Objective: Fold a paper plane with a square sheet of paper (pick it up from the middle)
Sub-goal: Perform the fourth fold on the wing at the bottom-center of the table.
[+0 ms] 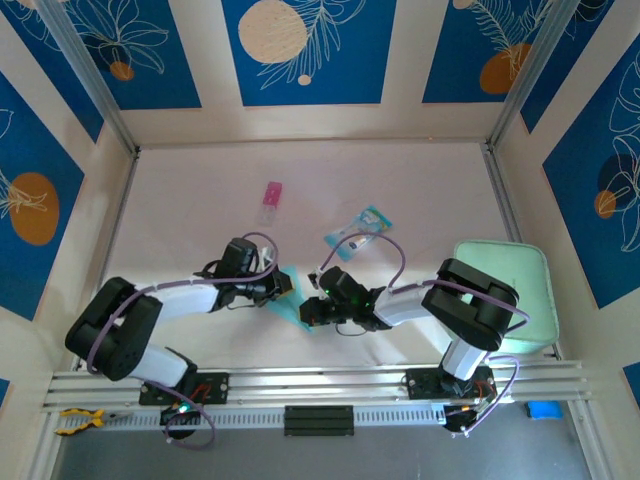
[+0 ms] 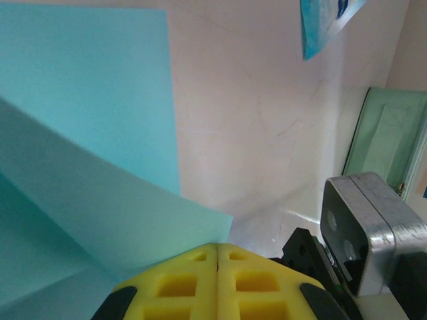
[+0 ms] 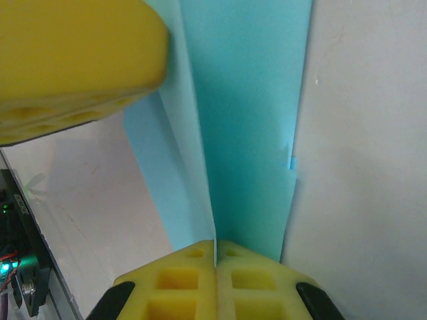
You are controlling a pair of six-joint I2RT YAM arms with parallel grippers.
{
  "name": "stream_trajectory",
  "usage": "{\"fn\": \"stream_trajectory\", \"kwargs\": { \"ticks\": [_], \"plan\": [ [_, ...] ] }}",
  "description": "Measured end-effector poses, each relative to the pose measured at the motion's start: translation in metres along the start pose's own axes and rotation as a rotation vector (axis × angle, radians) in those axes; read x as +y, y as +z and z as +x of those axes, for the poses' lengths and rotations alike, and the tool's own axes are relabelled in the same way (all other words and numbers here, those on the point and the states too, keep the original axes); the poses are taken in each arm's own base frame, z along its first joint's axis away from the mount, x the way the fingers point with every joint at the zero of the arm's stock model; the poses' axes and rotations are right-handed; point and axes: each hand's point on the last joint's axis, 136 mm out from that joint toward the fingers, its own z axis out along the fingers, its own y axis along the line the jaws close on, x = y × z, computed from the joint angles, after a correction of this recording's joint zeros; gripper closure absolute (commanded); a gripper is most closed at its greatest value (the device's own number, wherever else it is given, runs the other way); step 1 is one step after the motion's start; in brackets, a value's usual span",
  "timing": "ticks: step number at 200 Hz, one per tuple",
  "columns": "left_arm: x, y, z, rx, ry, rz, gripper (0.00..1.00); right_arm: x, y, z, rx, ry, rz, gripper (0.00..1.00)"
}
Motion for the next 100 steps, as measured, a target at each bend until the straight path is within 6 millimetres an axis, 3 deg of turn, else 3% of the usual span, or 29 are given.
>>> {"fn": "stream_trajectory", "kwargs": {
  "ticks": [100],
  "plan": [
    [0.018,0.012,-0.001,-0.008,-0.026,-0.055,0.99,-0.001,-0.001,0.0,0.026,0.026,-0.014,0.94]
  ]
}}
